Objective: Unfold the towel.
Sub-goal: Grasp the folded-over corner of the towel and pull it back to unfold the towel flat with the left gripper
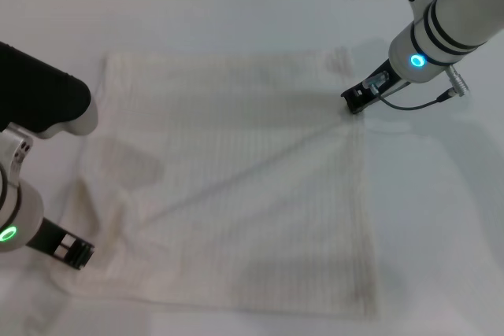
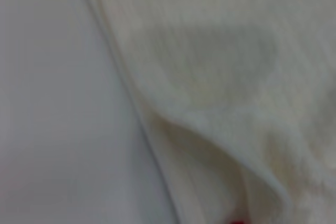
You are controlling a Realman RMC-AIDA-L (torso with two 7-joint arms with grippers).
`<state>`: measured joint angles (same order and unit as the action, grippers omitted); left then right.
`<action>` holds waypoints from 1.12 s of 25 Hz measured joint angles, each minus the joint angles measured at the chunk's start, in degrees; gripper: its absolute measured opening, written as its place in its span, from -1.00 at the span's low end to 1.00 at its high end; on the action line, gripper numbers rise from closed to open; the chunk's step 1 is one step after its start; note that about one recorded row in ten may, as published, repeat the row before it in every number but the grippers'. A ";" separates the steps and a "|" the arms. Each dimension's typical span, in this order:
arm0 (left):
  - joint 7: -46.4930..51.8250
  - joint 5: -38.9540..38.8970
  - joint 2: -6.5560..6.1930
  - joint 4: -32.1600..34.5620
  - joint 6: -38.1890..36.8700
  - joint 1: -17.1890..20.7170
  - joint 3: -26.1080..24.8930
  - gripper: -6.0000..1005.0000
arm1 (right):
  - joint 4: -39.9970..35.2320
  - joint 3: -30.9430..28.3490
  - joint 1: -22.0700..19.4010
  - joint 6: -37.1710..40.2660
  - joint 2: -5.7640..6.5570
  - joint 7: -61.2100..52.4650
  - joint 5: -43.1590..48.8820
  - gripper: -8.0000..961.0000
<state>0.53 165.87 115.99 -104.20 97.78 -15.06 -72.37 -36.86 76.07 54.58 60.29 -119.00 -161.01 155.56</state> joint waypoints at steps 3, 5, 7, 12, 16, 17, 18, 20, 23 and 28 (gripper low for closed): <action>-0.03 -0.01 0.09 -0.81 -1.20 0.30 0.12 -0.40 | 0.16 0.33 -0.02 -0.01 0.00 0.05 -0.01 -0.92; -0.03 -0.01 0.09 -0.81 -1.20 0.30 0.12 -0.30 | 0.19 0.44 -0.03 -0.01 0.00 0.08 -0.07 -0.92; -0.19 -0.02 0.34 -0.85 -5.28 -0.32 -0.32 -0.21 | 0.23 0.49 -0.03 -0.01 0.00 0.08 -0.12 -0.92; -0.04 -0.02 0.64 1.21 -7.44 -1.21 -0.39 -0.04 | 0.29 0.55 -0.06 0.07 0.00 0.08 -0.15 -0.92; 1.95 0.01 -0.54 5.95 -5.94 -2.73 -0.18 0.15 | 0.29 0.57 -0.08 0.29 0.00 0.08 -0.15 -0.92; 3.22 0.01 -1.75 6.37 -4.74 -2.83 0.25 0.15 | 0.29 0.57 -0.08 0.29 0.00 0.08 -0.15 -0.92; 5.61 0.04 -4.05 5.79 -2.75 -2.59 1.21 0.16 | 0.28 0.57 -0.09 0.33 0.00 0.08 -0.15 -0.92; 7.26 0.05 -5.52 4.55 -1.53 -2.04 1.92 0.16 | 0.21 0.57 -0.09 0.46 0.00 0.08 -0.15 -0.92; 9.48 0.06 -7.47 0.31 0.56 -0.21 3.14 0.18 | 0.18 0.58 -0.09 0.53 -0.01 0.08 -0.15 -0.91; 9.24 0.04 -6.83 -3.25 1.44 0.54 5.20 0.20 | 0.20 0.57 -0.09 0.52 0.00 0.08 -0.15 -0.91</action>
<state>9.77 165.91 109.16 -107.44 99.21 -14.52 -67.16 -36.65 76.64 54.49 60.81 -119.01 -160.93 155.41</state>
